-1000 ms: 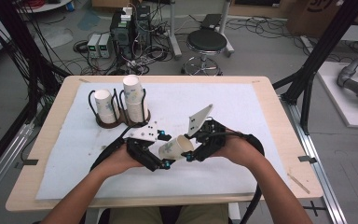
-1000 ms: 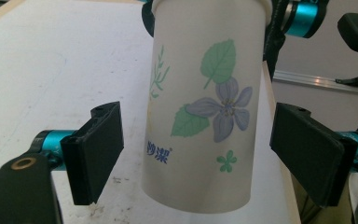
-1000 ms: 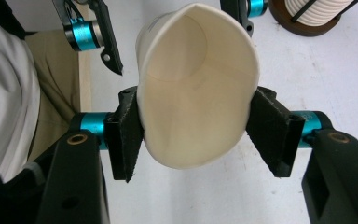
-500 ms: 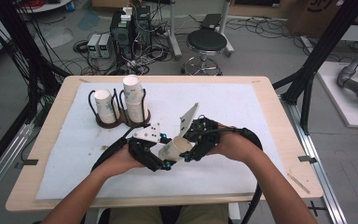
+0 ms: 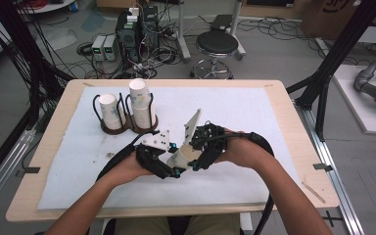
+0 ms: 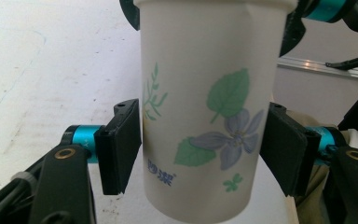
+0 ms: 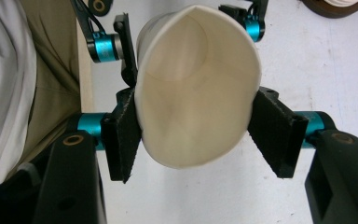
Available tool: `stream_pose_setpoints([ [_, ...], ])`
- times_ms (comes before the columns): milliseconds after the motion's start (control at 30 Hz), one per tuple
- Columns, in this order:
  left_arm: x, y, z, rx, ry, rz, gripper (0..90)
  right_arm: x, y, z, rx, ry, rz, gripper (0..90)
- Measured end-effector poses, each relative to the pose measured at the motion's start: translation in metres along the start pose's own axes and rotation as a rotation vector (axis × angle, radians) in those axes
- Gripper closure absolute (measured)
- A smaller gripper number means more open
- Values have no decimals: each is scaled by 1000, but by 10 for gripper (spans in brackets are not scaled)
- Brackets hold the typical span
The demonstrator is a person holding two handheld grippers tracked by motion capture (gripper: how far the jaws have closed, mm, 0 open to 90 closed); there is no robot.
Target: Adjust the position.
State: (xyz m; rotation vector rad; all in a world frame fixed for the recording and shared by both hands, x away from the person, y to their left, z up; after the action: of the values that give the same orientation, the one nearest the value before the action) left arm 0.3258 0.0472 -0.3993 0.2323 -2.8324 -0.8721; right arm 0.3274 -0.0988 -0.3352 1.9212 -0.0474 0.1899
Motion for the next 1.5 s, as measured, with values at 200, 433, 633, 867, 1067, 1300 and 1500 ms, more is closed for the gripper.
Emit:
stream_pose_setpoints([
  [200,1,-1,0,-4,-5,12,372,0,-1,-3,-13,15,-4,383],
  [433,1,-3,3,9,4,28,373,-1,-2,-4,-8,12,-13,376],
  [633,1,-5,5,1,16,40,372,-1,-5,-4,-2,3,-26,369],
  [867,-3,-3,11,60,55,33,355,4,-5,-3,94,-62,-21,263],
  [1067,-12,-1,25,130,126,3,340,11,3,8,257,-164,27,221],
  [1300,-20,7,34,210,160,-53,327,11,6,38,431,-263,79,221],
  [1500,-23,15,40,255,169,-68,321,6,0,65,549,-362,124,219],
])
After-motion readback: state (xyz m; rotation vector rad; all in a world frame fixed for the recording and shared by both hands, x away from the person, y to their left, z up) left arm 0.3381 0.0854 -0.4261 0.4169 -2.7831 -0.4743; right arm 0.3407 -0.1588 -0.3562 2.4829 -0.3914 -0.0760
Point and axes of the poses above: each handheld gripper's, and its own axes: y roughly backward along the jaws, z roughly out of its underside, x roughly to its right, the point moved 4 cm from there along -y, roughly forward along the jaws, and after that the axes turned 6 degrees about y, right-handed, at the moved point
